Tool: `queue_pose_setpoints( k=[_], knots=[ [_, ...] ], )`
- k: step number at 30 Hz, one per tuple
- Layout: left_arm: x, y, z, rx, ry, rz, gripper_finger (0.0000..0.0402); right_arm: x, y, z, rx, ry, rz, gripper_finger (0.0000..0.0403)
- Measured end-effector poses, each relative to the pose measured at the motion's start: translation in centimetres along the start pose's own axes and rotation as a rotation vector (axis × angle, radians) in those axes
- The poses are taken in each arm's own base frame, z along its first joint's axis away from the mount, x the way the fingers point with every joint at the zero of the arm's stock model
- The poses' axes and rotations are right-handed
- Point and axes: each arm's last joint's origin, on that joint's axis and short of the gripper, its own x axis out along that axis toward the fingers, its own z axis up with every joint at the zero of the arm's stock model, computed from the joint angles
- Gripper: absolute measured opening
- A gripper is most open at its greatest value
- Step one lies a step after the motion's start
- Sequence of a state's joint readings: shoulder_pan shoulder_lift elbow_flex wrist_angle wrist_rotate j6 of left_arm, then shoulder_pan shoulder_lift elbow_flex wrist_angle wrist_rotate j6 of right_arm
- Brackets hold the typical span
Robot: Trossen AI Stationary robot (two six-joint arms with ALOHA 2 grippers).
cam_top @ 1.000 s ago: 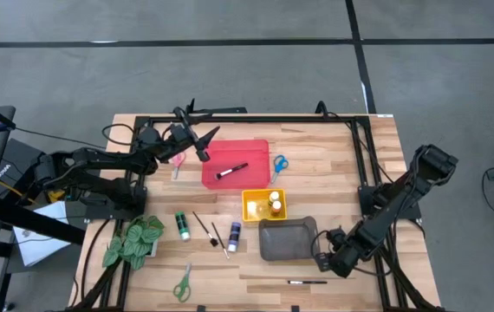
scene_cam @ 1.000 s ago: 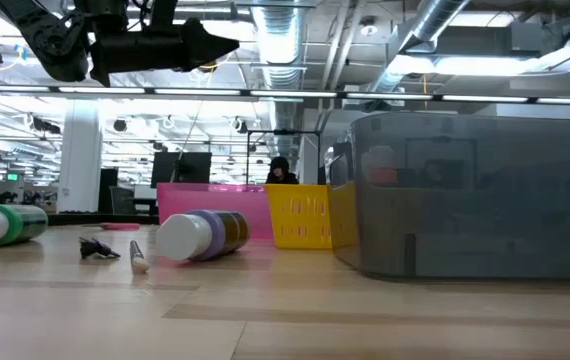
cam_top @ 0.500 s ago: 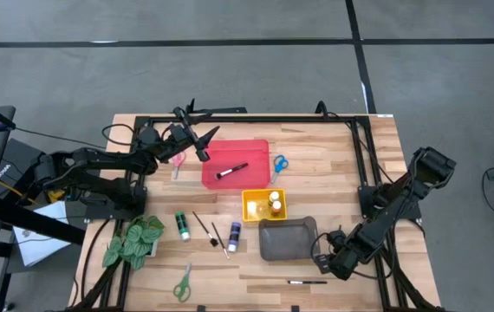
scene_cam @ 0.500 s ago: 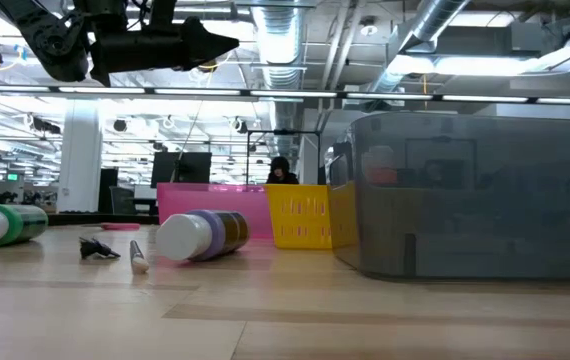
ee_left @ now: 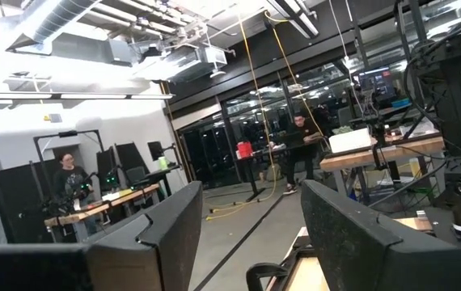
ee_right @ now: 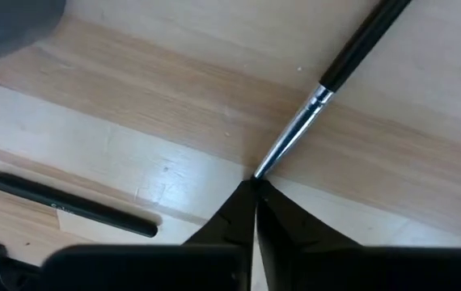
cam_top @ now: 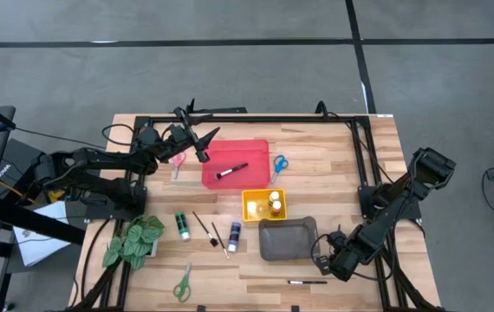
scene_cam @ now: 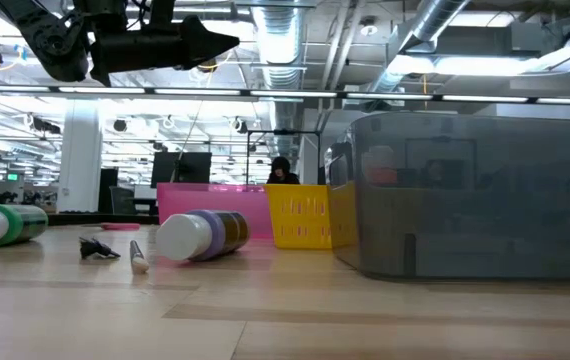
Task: Pick & Place Paint Supplies
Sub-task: Put the top right eyeshadow brush into the red bin
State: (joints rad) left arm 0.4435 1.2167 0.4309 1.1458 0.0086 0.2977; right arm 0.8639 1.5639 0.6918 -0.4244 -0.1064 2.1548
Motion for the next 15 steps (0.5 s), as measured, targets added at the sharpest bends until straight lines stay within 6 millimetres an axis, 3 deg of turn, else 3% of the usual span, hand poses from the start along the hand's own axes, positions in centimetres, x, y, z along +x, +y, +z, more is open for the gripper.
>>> queue_pose_setpoints(
  k=[15],
  knots=[
    [0.00,0.00,0.01,0.000,0.000,0.000,0.0204,0.04,-0.30,-0.33,-0.025,-0.010,-0.006,0.0001]
  ],
)
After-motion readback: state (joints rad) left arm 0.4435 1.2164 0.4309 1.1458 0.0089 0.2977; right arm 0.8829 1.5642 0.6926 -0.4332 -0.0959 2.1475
